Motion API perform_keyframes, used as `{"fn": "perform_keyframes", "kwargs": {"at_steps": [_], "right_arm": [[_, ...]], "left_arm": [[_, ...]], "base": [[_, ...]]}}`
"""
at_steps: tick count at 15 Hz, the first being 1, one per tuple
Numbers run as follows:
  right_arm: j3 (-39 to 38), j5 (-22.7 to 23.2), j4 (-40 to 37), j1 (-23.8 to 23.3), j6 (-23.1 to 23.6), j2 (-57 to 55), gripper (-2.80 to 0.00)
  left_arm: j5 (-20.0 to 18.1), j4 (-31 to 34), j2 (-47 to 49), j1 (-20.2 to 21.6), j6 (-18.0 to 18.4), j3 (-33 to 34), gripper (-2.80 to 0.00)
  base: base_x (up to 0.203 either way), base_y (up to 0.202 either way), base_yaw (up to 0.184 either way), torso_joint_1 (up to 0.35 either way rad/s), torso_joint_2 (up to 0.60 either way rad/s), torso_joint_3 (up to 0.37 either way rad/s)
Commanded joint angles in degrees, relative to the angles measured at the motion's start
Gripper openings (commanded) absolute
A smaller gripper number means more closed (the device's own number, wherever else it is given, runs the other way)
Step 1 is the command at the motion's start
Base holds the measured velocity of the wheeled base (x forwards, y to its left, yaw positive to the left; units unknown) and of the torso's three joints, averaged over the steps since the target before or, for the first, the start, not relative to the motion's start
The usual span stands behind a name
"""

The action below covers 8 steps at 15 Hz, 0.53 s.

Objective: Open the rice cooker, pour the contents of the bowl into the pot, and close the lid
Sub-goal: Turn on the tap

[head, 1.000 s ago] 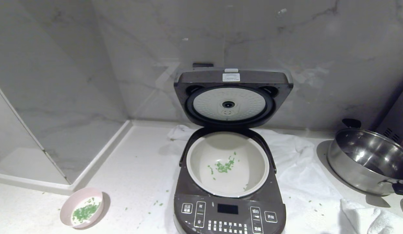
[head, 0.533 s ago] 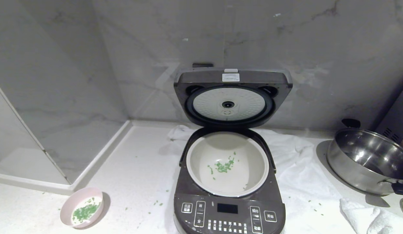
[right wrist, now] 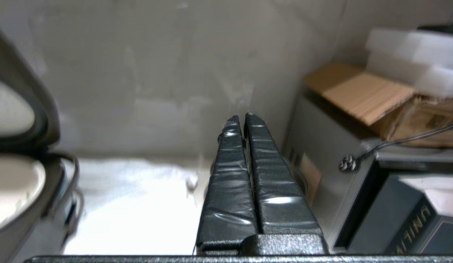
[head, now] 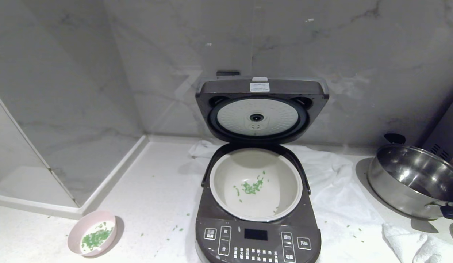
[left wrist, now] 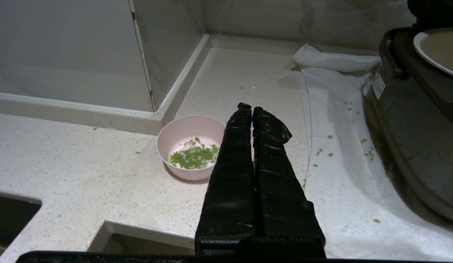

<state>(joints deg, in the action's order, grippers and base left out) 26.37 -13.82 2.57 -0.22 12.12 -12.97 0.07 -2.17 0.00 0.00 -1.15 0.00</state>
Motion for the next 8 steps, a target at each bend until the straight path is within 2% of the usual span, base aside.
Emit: {"fn": "perform_keyframes", "kwargs": {"at_steps": [1,4,8], "right_arm": [[-1.8,0.6,-5.1,0.4,-0.1,7.8,-2.8],[-7.9,3.4,-12.0,0.4,-2.3,13.1,-2.8],[-16.5,7.3,-11.3,0.4,-3.1,13.0,-2.8]], "left_arm": [[0.0,0.0,-0.1,0.0,0.0,0.8,-2.8],[0.0,0.0,-0.1,0.0,0.0,0.8,-2.8],[0.0,0.0,-0.1,0.0,0.0,0.8,-2.8]], "base": [[0.0,0.0,0.0,0.0,0.0,0.0],[0.0,0.0,0.0,0.0,0.0,0.0],[0.0,0.0,0.0,0.0,0.0,0.0]]}}
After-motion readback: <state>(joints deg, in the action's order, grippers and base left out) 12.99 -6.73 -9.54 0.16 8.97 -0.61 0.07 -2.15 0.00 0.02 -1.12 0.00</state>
